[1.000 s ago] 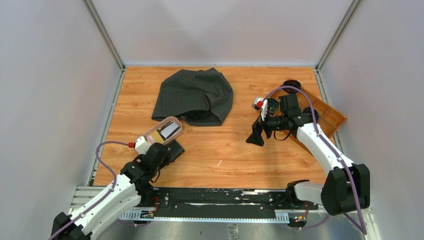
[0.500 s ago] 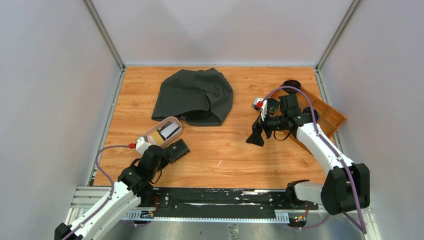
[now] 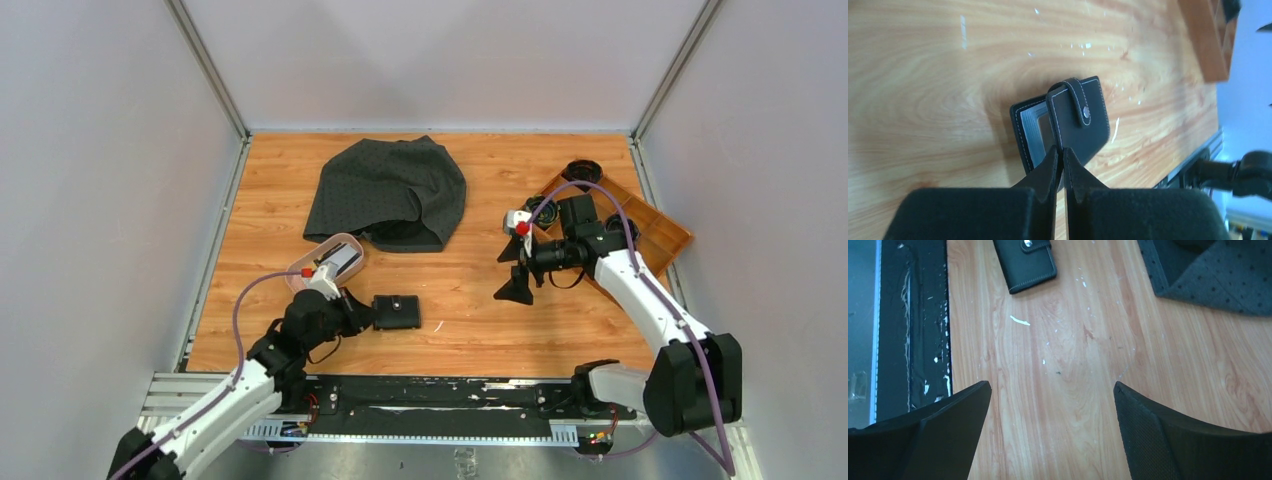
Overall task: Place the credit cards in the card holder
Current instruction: Open the card holder at the center of the board.
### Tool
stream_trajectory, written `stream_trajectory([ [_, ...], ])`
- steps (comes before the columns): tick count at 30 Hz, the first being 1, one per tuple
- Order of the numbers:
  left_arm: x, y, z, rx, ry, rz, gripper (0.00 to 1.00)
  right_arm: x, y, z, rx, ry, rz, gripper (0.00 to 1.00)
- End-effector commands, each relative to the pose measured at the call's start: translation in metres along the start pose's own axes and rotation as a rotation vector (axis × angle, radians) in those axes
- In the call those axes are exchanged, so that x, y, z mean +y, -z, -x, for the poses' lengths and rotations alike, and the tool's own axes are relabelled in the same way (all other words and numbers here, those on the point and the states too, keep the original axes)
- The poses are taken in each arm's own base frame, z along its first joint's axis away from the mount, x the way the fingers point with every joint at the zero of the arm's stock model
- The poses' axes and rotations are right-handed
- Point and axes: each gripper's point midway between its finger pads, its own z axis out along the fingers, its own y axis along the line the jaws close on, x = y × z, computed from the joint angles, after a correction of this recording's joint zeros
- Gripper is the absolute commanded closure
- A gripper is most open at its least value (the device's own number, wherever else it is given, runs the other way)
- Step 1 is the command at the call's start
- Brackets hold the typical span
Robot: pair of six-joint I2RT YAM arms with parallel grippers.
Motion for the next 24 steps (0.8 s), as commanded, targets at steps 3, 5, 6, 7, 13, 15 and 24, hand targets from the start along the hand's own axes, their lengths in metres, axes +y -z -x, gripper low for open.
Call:
stream_trajectory([
  [3,-0.066,-0.010,-0.006,0.172,-0.162,-0.271,1.00,0.046,-0.003,0.007,-0.086,0.368,0.178,0.05],
  [5,-0.079,-0.017,-0.009,0.199,-0.183,-0.300,1.00,0.051,-0.011,0.001,-0.052,0.388,0.216,0.08],
  [6,-0.087,-0.021,-0.009,0.206,-0.199,-0.314,1.00,0.055,-0.017,-0.004,-0.025,0.403,0.236,0.11],
  [7,-0.091,-0.027,-0.013,0.227,-0.207,-0.314,1.00,0.057,-0.022,-0.010,0.009,0.416,0.248,0.13],
  [13,-0.115,-0.065,-0.019,0.264,-0.130,-0.307,1.00,0.049,-0.050,-0.026,0.110,0.438,0.207,0.32],
  [15,-0.118,-0.076,-0.026,0.287,-0.105,-0.295,1.00,0.050,-0.059,-0.030,0.142,0.442,0.198,0.38],
  [24,-0.126,-0.097,-0.049,0.322,-0.035,-0.296,1.00,0.038,-0.090,-0.054,0.312,0.481,0.105,0.47],
])
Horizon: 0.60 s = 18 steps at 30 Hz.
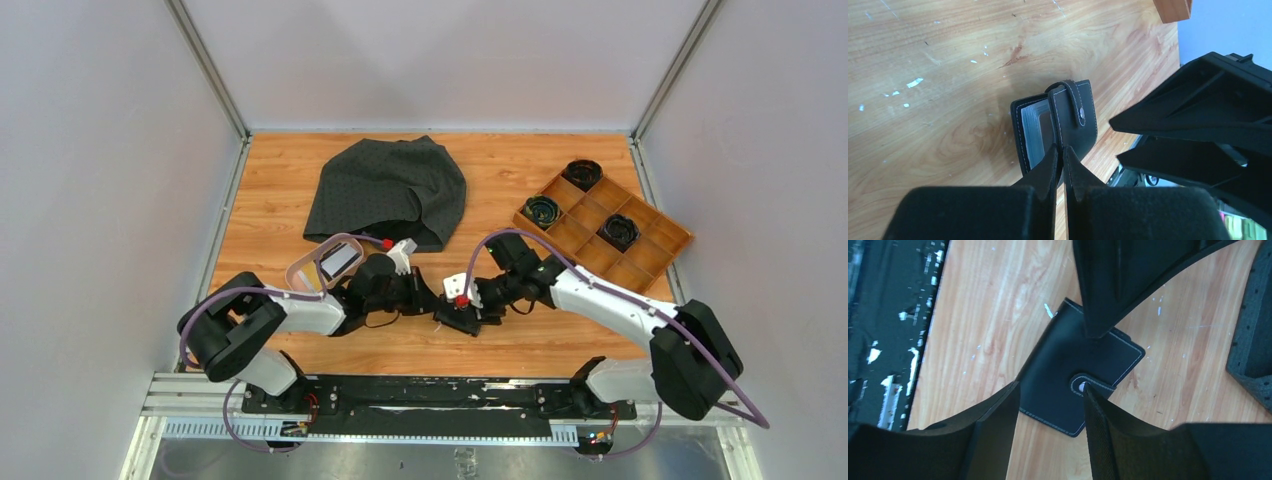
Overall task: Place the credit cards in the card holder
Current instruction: Open the card holder at the center of the board.
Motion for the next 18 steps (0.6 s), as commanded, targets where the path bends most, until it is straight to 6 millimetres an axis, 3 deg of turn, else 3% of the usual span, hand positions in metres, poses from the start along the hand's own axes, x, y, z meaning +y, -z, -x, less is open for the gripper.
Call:
stream_trajectory([
  [1,-0.019,-0.009,0.010,-0.054,0.012,-0.066,1.00,-0.017,-0.011,-0.022,0.131,-0.027,-0.095,0.47],
  [11,-0.016,-0.010,0.001,-0.035,0.036,-0.090,1.00,-0.017,-0.025,-0.044,0.242,-0.043,-0.097,0.48],
  [18,-0.012,-0.010,-0.004,-0.024,0.037,-0.096,1.00,-0.024,-0.028,-0.056,0.318,-0.062,-0.124,0.60],
])
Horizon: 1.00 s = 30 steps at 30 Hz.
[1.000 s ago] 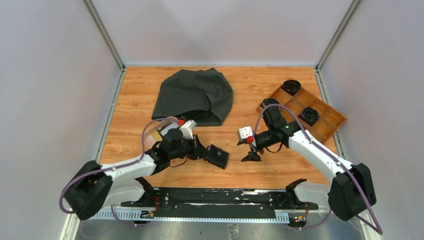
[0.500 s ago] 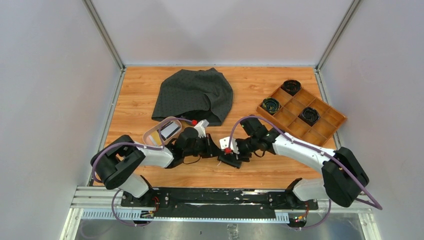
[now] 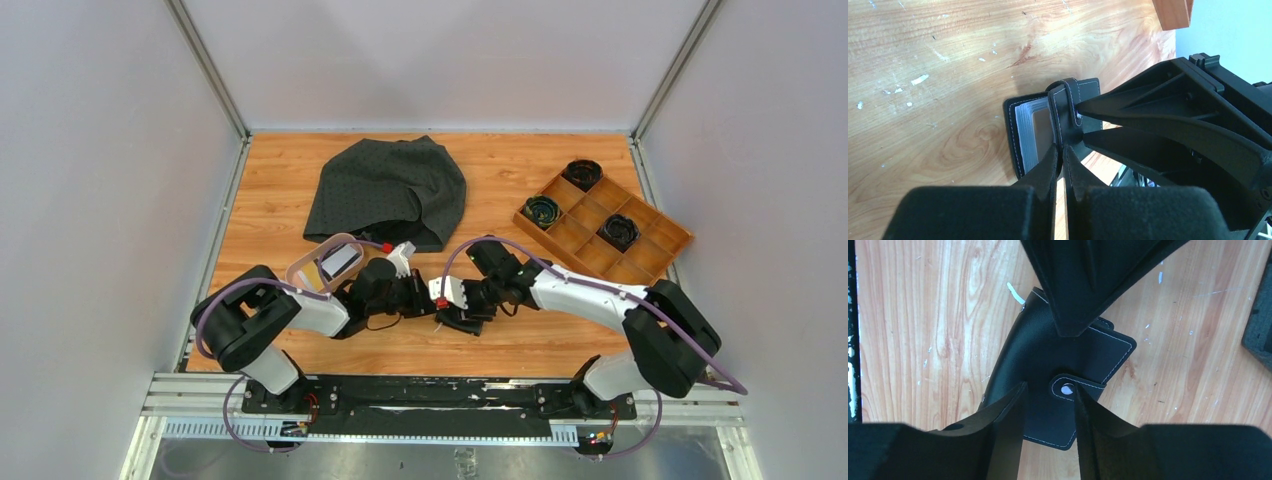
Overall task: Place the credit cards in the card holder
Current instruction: Open the card holder at the center of the board.
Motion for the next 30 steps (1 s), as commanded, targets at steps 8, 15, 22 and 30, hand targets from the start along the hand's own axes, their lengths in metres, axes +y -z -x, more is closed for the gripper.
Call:
stream_trajectory([
  [8,-0.017,-0.003,-0.005,0.009,-0.003,-0.112,1.00,-0.012,-0.006,-0.025,0.158,-0.016,-0.072,0.80],
  [15,-0.012,0.000,-0.007,0.005,-0.004,-0.100,1.00,-0.021,0.000,-0.027,0.182,-0.024,-0.118,1.00],
  [22,-0.004,-0.001,-0.013,0.019,-0.001,-0.081,1.00,-0.026,0.009,-0.016,0.139,-0.022,-0.150,1.00],
  [30,0.004,-0.003,-0.018,0.036,0.004,-0.060,1.00,-0.040,0.022,-0.012,0.090,-0.071,-0.215,1.00],
])
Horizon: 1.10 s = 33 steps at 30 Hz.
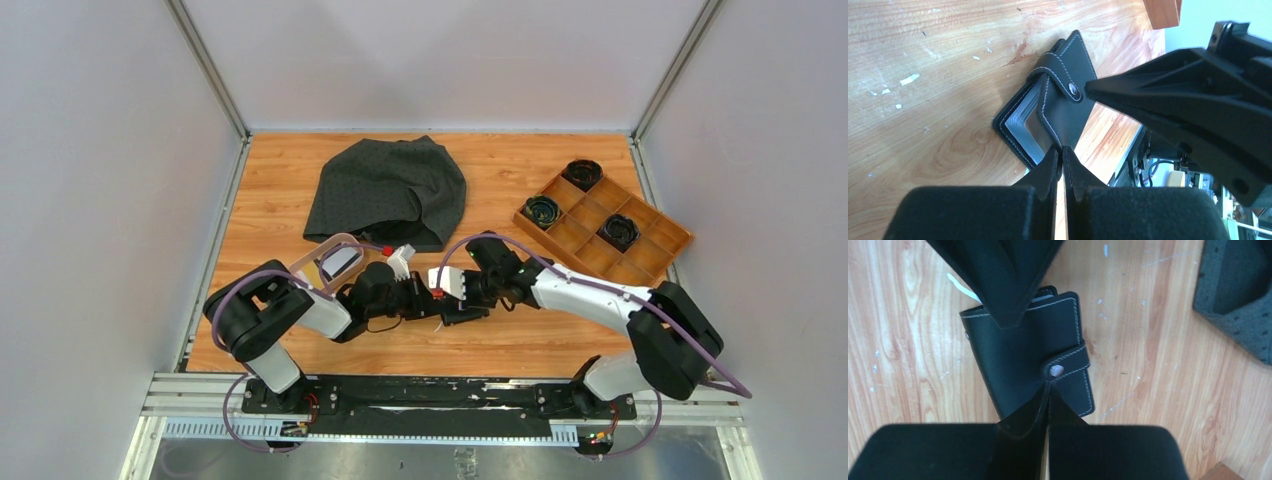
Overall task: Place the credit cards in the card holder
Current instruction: Open the card holder at the center of the board.
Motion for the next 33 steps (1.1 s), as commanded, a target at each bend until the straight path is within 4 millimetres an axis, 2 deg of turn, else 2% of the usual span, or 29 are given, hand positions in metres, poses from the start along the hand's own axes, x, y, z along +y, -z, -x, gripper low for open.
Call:
stream_trajectory([
  [1,0.003,0.000,-0.013,0.043,-0.010,-0.010,1.00,-0.017,0.011,-0.008,0.010,-0.048,-0.087,1.00],
  [7,0.009,-0.002,-0.018,0.064,-0.006,0.002,1.00,-0.022,0.013,-0.007,-0.004,-0.057,-0.117,1.00],
  [10,0.010,-0.002,-0.019,0.065,-0.003,0.004,1.00,-0.001,0.010,0.000,-0.048,-0.040,0.003,1.00],
  [12,0.009,-0.002,-0.019,0.065,-0.001,0.001,1.00,0.020,0.009,0.005,-0.085,-0.023,0.116,0.81],
  [14,0.009,-0.003,-0.018,0.065,-0.002,-0.001,1.00,0.026,0.009,0.005,-0.096,-0.009,0.143,0.62],
  [17,0.008,-0.003,-0.018,0.065,-0.001,-0.004,1.00,0.026,0.007,0.002,-0.081,-0.013,0.143,0.51],
  [26,0.005,-0.004,-0.019,0.073,0.001,-0.021,1.00,0.010,-0.010,-0.007,0.006,-0.078,0.061,0.53],
  [29,0.005,-0.004,-0.020,0.075,0.002,-0.024,1.00,0.006,-0.013,-0.014,0.044,-0.091,0.039,0.56],
  [33,0.006,-0.004,-0.022,0.088,0.002,-0.026,1.00,-0.001,-0.012,-0.013,0.041,-0.093,0.003,0.63],
])
